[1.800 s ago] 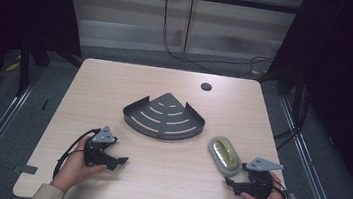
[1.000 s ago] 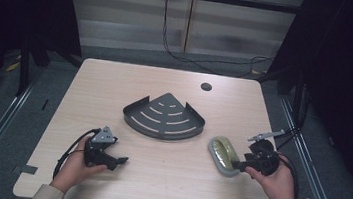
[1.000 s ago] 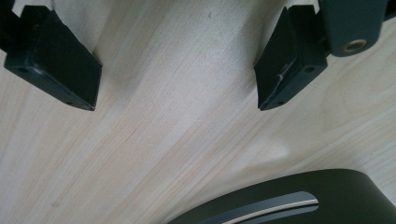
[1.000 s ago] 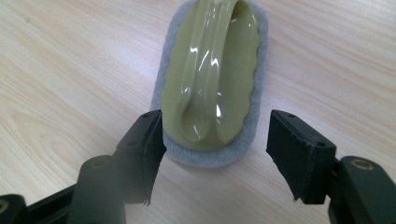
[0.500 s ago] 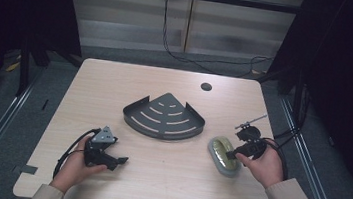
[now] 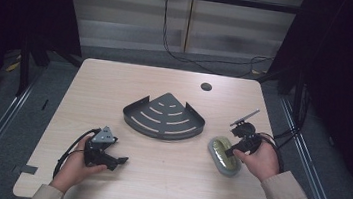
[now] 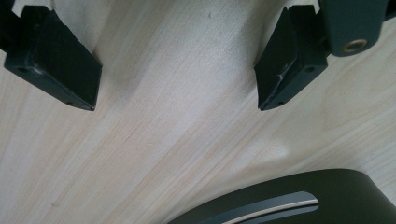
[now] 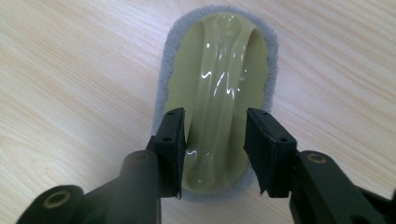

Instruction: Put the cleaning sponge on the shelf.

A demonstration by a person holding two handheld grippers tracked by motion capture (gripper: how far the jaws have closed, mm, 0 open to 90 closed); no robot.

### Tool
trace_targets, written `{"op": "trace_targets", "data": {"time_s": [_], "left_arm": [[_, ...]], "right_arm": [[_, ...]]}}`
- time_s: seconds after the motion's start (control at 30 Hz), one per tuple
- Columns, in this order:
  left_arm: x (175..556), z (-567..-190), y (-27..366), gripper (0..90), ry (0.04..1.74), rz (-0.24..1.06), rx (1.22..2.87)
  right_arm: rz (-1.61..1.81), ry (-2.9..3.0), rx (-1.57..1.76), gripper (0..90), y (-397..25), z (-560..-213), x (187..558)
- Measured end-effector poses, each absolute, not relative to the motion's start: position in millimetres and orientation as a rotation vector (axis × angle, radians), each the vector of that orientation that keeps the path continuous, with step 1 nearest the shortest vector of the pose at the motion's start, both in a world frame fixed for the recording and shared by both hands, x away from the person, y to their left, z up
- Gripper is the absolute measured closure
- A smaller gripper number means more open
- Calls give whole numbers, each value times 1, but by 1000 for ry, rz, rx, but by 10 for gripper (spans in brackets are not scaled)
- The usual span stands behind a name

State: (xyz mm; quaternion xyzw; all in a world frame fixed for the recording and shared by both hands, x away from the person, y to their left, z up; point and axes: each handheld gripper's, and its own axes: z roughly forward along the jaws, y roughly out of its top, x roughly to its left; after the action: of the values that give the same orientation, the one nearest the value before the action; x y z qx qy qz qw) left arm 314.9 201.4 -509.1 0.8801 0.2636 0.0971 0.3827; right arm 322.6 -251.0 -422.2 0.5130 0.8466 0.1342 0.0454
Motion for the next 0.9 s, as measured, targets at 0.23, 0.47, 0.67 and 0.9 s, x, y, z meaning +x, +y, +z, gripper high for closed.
{"op": "trace_targets", "data": {"time_s": [0.23,0.47,0.67,0.9], "left_arm": [[315,-509,201,138,672,248,2244],[315,-509,201,138,672,249,2244],[315,-509,201,138,670,249,2245],[315,-509,201,139,670,251,2245]], "right_arm": [[343,2605,1583,607,-246,-422,329],[306,2630,1576,664,-242,-420,333],[276,2647,1577,708,-239,-418,336],[289,2652,1554,713,-236,-405,337]]}}
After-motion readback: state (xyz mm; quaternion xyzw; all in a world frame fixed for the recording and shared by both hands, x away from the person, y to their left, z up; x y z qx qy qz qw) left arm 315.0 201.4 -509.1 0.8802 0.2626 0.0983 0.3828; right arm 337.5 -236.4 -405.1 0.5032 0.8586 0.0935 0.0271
